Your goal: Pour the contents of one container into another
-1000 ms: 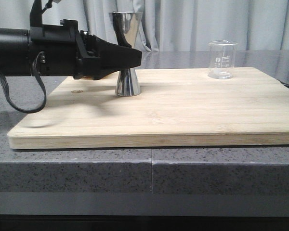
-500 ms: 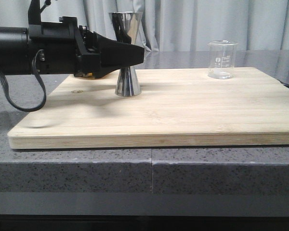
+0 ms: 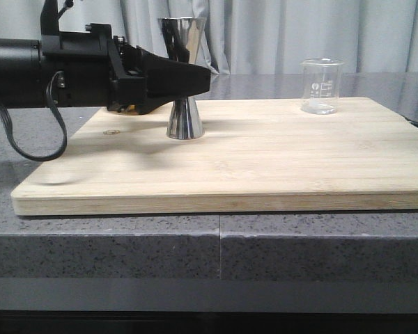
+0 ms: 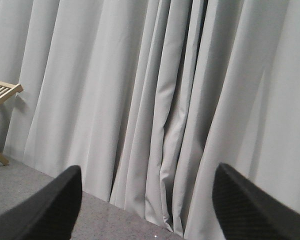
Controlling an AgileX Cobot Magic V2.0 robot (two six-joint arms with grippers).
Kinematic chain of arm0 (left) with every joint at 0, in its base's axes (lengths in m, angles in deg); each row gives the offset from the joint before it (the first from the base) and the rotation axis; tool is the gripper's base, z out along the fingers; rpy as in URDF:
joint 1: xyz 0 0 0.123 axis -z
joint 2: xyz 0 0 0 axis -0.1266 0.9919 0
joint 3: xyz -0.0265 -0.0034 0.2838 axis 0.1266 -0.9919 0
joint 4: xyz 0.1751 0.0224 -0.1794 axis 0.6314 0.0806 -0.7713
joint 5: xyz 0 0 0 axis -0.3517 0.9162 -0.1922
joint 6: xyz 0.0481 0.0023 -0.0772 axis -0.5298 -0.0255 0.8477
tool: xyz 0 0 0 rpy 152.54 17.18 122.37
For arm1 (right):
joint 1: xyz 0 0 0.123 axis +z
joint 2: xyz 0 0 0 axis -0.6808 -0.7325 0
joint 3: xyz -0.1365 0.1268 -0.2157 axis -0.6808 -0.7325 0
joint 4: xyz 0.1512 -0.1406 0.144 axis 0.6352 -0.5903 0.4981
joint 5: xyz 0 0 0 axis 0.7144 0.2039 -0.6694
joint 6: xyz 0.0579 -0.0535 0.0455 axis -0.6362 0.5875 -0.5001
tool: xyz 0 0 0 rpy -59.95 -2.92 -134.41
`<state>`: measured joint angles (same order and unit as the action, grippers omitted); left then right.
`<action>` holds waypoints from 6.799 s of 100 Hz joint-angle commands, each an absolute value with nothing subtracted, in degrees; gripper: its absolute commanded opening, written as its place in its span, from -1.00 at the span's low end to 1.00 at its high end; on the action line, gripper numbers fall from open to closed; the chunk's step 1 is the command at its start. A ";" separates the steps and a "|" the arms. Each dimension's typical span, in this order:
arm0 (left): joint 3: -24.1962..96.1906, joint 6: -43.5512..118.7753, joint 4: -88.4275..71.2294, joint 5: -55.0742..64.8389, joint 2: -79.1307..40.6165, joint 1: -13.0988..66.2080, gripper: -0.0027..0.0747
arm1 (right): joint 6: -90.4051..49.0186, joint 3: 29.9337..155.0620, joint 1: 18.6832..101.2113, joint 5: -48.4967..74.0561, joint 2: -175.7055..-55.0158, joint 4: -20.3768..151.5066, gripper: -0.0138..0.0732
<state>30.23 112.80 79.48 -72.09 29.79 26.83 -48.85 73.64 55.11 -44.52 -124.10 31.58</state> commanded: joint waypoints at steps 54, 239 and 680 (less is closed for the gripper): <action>31.36 116.80 78.04 -79.53 27.19 23.94 0.24 | -48.82 74.90 55.20 -48.70 -122.46 32.66 0.46; 31.36 127.38 93.13 -85.43 16.11 15.30 0.23 | -48.82 74.90 55.20 -48.39 -122.46 32.76 0.46; -13.29 136.07 70.88 -26.42 -66.07 7.24 -0.99 | -47.68 56.56 38.02 21.76 -56.34 38.32 -0.84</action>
<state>-14.56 135.61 72.39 -23.40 -66.56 5.84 -48.20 55.41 38.27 25.99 -56.30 38.77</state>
